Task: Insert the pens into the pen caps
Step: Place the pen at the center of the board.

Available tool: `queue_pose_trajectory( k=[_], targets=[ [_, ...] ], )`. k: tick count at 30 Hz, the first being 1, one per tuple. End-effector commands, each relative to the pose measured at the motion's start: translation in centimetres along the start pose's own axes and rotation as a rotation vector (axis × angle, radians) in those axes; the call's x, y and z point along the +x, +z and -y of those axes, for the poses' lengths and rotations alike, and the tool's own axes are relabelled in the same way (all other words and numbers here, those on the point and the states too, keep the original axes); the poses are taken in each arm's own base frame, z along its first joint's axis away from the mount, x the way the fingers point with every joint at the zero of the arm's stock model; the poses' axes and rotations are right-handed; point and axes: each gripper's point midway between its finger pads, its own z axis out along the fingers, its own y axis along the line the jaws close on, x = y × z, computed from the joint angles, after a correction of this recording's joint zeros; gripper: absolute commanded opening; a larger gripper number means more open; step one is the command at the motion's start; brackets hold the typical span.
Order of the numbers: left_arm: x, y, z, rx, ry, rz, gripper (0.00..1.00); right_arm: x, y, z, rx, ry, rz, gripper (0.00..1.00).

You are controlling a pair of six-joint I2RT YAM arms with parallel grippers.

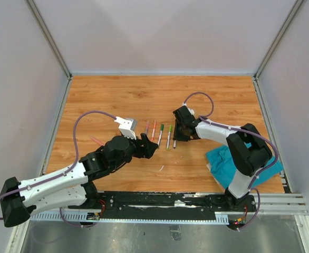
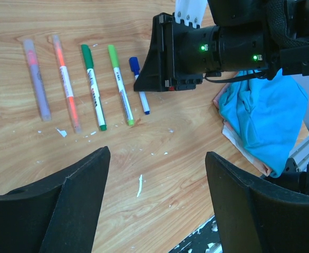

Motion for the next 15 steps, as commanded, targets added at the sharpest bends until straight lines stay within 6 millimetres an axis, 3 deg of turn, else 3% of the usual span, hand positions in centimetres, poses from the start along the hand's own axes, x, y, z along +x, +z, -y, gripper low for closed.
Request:
queue_pose_trajectory(
  k=[1, 10, 15],
  targets=[
    [-0.7, -0.4, -0.6, -0.023, -0.015, 0.034, 0.78, 0.1, 1.1, 1.5, 0.064, 0.004, -0.016, 0.32],
    [-0.8, -0.4, -0.7, -0.026, -0.017, 0.04, 0.78, 0.2, 0.5, 2.1, 0.078, 0.003, -0.002, 0.36],
    [-0.9, -0.5, -1.0, -0.041, -0.014, 0.043, 0.78, -0.4, -1.1, 1.6, 0.04, -0.011, 0.027, 0.37]
  ],
)
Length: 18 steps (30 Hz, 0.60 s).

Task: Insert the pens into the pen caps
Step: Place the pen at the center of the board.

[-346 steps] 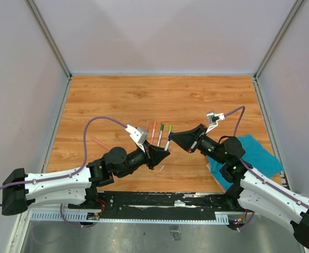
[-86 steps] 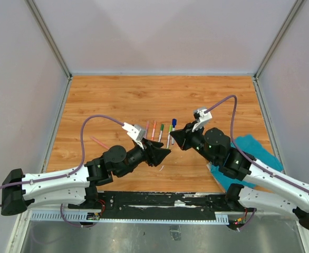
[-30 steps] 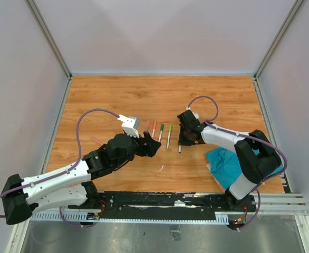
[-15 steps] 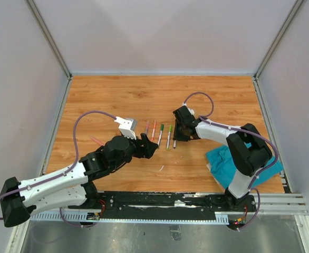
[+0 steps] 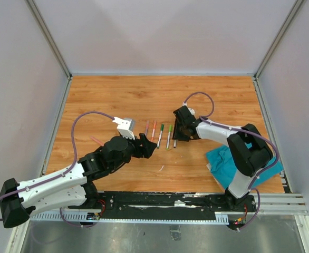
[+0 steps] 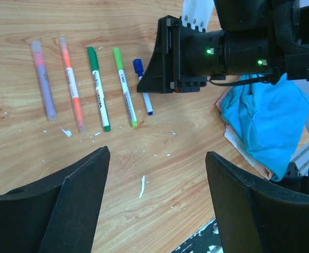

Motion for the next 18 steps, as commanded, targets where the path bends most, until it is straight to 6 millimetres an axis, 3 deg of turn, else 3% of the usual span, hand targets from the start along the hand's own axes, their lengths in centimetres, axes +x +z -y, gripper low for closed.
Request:
queue_pose_trajectory(
  k=[1, 10, 14, 18],
  targets=[
    [-0.6, -0.2, -0.7, -0.03, -0.005, 0.027, 0.79, -0.1, -1.8, 1.6, 0.031, -0.02, 0.022, 0.38],
    [-0.2, 0.6, -3.0, -0.149, 0.003, 0.0, 0.8, -2.9, -9.5, 0.8, -0.116, -0.123, 0.226, 0.44],
    [0.4, 1.4, -6.7, -0.318, -0.032, -0.034, 0.8, -2.2, -12.2, 2.5, -0.11, -0.192, 0.267, 0.48],
    [0.6, 1.0, -12.0, -0.529, -0.1, -0.049, 0.8, -1.5, -13.9, 4.2, -0.092, -0.196, 0.311, 0.51]
  ],
)
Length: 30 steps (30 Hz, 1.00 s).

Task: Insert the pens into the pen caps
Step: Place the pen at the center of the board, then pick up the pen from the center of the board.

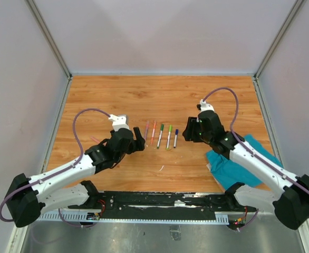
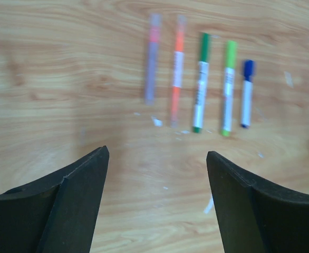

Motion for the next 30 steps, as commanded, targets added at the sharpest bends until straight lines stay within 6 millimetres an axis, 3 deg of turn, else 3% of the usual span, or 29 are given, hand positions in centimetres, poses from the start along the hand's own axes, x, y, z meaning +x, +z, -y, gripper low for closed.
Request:
queue_pose_trajectory(
  k=[1, 6, 13, 17, 23, 30],
  targets=[
    [-1.2, 0.8, -5.6, -0.245, -0.108, 0.016, 0.8, 1.6, -2.0, 3.3, 0.085, -0.06, 0.006, 0.52],
    [-2.3, 0.5, -11.8, -0.45, -0.225, 0.068, 0.85, 1.8, -3.6, 4.1, 0.083, -0.052, 0.064, 0.55],
    [-3.3, -1.8, -17.9, -0.689, -0.324, 0.187, 0.93, 2.7, -4.4, 4.8, 0.084, -0.043, 0.073, 0.57],
    [-3.3, -1.6, -19.8, -0.733, -0.342, 0.182, 0.92, 3.5, -4.3, 4.7, 0.076, -0.037, 0.045, 0.57],
    [-2.3, -0.6, -22.1, -0.793, -0.358, 0.137, 0.81, 4.1, -4.0, 4.8, 0.073, -0.028, 0.028, 0.57],
    [-0.5, 1.3, -23.4, -0.781, -0.389, 0.043, 0.74, 4.4, -3.9, 4.7, 0.067, -0.022, 0.013, 0.57]
  ],
)
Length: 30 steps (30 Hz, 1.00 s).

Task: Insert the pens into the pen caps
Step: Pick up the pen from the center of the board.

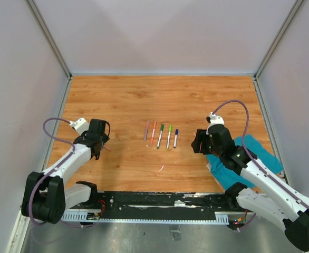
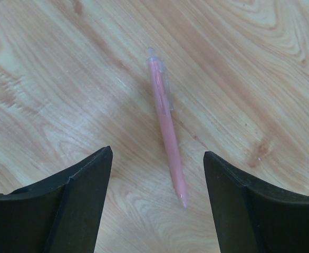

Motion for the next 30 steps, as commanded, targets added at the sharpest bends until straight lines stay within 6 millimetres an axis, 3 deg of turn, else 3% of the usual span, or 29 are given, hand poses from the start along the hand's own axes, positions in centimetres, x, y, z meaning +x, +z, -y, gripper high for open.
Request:
queue_pose_trajectory(
  k=[1, 4, 10, 21, 26, 30],
  targets=[
    [0.6, 1.5, 0.4, 0.013, -0.001, -0.036, 0.73, 0.4, 0.0, 0.5, 0.012, 0.02, -0.013, 0.57],
    [0.9, 2.2, 0.2, 0.002, 0.003, -0.06, 0.72, 0.3, 0.0, 0.4, 0.011, 0.022, -0.01, 0.57],
    [1.8, 3.3, -0.1, -0.008, -0.002, -0.099, 0.6, 0.5, -0.1, 0.2, 0.002, 0.038, -0.015, 0.58],
    [3.3, 4.7, -0.2, -0.032, 0.028, -0.144, 0.58, 1.4, 0.1, 0.0, -0.017, 0.058, -0.048, 0.58],
    [3.3, 4.5, 0.5, 0.015, 0.028, -0.147, 0.26, 1.1, -0.3, 0.1, -0.014, 0.058, -0.032, 0.58],
    [3.0, 4.2, 0.6, 0.03, 0.04, -0.143, 0.18, 1.2, -0.3, 0.2, -0.009, 0.062, -0.028, 0.58]
  ],
)
